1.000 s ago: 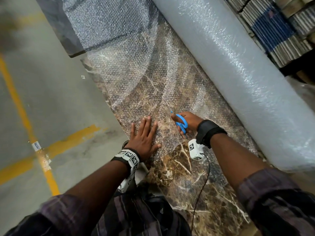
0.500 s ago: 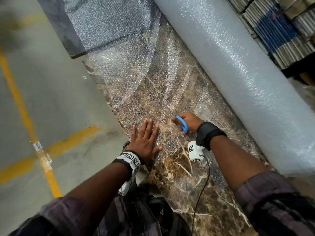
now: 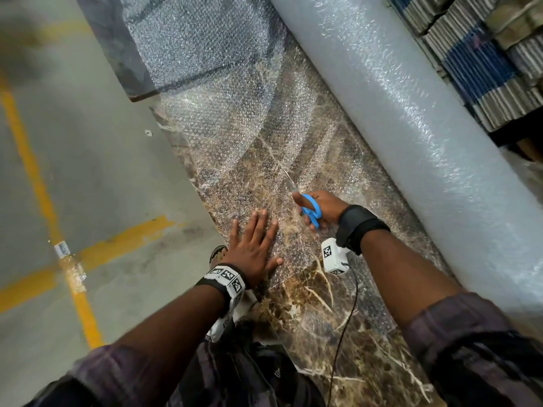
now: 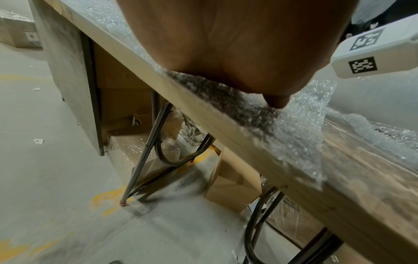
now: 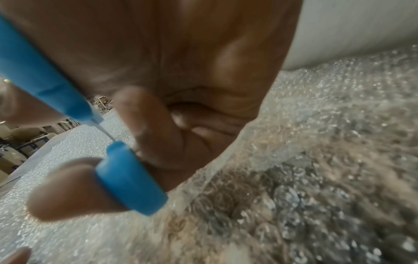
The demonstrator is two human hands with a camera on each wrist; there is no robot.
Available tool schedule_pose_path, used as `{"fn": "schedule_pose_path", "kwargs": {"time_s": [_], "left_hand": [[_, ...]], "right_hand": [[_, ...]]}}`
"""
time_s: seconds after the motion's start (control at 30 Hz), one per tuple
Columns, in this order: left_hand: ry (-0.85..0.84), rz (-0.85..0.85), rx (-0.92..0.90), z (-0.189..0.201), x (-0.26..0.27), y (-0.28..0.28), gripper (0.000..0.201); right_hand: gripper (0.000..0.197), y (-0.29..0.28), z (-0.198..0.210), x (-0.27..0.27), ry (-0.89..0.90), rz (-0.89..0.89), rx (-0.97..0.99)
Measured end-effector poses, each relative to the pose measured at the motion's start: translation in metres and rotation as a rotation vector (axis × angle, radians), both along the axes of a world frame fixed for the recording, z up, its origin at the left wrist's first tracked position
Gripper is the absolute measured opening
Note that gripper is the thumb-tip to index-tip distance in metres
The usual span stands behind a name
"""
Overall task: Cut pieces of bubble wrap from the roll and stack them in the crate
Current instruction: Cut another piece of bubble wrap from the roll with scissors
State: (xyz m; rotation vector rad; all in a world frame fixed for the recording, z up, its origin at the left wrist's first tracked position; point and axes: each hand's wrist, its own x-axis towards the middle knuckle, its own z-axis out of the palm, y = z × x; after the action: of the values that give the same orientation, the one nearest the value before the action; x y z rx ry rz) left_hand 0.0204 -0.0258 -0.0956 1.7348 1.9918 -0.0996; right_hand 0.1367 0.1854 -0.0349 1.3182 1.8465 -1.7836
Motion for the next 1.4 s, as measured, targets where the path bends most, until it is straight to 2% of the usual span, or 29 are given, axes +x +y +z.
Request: {"fn": "schedule_pose_path", "kwargs": {"time_s": [0.3,0.53,0.73,0.93,1.07,1.23,1.4], "left_hand": [[0.003,0.005,0.008,0.002,0.000,0.000,0.083],[-0.001,0.007,0.006,0.003,0.000,0.000,0.083],[-0.003,-0.001,-0.010,0.005,0.000,0.000,0.083],[-0.003,0.000,-0.015,0.007,0.000,0.001,0.083],[-0.005,0.000,-0.013,0.006,0.000,0.001,0.083],[-0.004,0.004,-0.003,0.005,0.000,0.000,0.083],[-0.002,0.014,0.020,0.002,0.000,0.000,0.083]], "right_hand": [[0.092,0.008,0.001,-0.011,-0.013,0.055,0.081],[0.047,0.009,0.002,-0.008,-0.002,-0.011,0.079],[0.057,0.007,-0.004,-0.004,0.010,0.008,0.110],[0.073,0.005,0.002,-0.006,0.023,-0.031,-0.001],[0.070,0.008,0.004,-0.009,0.010,0.012,-0.006],[0.082,0.014,0.000,-0.018,0.000,0.046,0.035],[0.076,0.018,-0.005,-0.026,-0.005,0.044,0.035]]}}
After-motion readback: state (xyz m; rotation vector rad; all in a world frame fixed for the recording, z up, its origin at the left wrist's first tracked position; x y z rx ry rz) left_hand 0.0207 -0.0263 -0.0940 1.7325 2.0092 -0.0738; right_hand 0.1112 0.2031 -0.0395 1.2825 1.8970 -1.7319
